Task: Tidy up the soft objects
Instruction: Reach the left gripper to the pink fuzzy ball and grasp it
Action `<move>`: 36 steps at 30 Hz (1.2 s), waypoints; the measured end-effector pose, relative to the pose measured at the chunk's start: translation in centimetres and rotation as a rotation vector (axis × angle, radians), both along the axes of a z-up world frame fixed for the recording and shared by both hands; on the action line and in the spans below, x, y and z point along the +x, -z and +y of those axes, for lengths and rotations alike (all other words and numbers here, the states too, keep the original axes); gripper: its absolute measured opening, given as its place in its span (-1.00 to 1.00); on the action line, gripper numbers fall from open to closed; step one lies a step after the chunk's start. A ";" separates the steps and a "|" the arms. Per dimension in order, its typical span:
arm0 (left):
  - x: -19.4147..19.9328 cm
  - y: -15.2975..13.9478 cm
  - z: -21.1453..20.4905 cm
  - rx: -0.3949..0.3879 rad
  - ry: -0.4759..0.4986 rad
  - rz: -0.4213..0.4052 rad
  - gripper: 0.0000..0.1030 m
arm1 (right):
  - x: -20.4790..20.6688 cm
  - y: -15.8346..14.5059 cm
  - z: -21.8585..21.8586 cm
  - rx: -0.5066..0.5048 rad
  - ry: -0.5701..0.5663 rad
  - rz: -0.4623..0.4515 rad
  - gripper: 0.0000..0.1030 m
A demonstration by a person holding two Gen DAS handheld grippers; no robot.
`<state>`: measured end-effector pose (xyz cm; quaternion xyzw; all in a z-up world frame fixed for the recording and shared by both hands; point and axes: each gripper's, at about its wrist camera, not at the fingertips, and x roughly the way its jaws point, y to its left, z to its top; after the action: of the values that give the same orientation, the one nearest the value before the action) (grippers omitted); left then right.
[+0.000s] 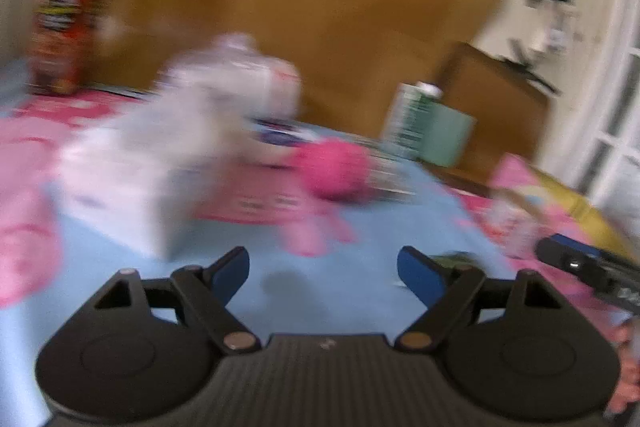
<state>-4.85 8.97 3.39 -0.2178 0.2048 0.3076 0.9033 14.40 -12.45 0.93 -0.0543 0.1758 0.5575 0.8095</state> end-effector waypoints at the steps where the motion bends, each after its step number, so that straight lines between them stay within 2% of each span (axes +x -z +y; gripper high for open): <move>1: -0.7 0.5 0.8 -0.013 -0.038 0.003 0.63 | -0.4 0.0 1.4 -0.018 -0.033 0.002 0.02; 2: -1.5 0.8 1.7 -0.078 -0.046 -0.047 0.63 | -0.8 -0.1 2.8 -0.033 -0.062 -0.001 0.07; 5: -2.9 1.1 3.3 -0.160 -0.058 -0.162 0.64 | -1.9 -0.3 7.8 -0.073 -0.135 -0.004 0.26; 8: -3.4 1.2 3.8 -0.188 -0.058 -0.207 0.64 | -2.7 -0.2 12.9 -0.125 -0.191 -0.017 0.33; 11: -3.3 1.1 3.7 -0.174 -0.058 -0.211 0.64 | -2.9 0.5 17.5 -0.206 -0.233 -0.017 0.39; 13: -3.3 1.2 3.6 -0.167 -0.054 -0.217 0.64 | -3.0 1.0 19.3 -0.252 -0.227 -0.025 0.36; 14: -3.4 1.2 3.6 -0.165 -0.053 -0.222 0.64 | -3.0 1.3 19.9 -0.272 -0.225 -0.028 0.12; 15: -3.5 1.3 3.6 -0.166 -0.053 -0.228 0.64 | -3.1 1.4 19.9 -0.283 -0.223 -0.028 -0.03; 20: -4.0 1.6 4.4 -0.198 -0.045 -0.264 0.65 | -5.0 0.5 16.3 -0.258 -0.270 -0.056 -0.04; 26: -4.0 1.4 4.0 -0.201 0.042 -0.287 0.65 | -9.0 0.5 7.6 -0.239 -0.375 -0.118 -0.01; 30: -3.9 1.2 2.9 -0.247 0.123 -0.285 0.65 | -10.5 1.5 3.8 -0.245 -0.339 -0.139 0.08; 33: -3.7 1.1 1.1 -0.294 0.187 -0.288 0.65 | -10.6 2.2 2.4 -0.240 -0.311 -0.133 0.24; 36: -3.0 0.8 -1.1 -0.301 0.242 -0.263 0.65 | -10.7 2.6 2.2 -0.232 -0.320 -0.120 0.30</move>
<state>-7.86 7.86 2.59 -0.3621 0.1535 0.1321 0.9099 3.66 -10.28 -1.62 -0.2077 0.1795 0.6506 0.7080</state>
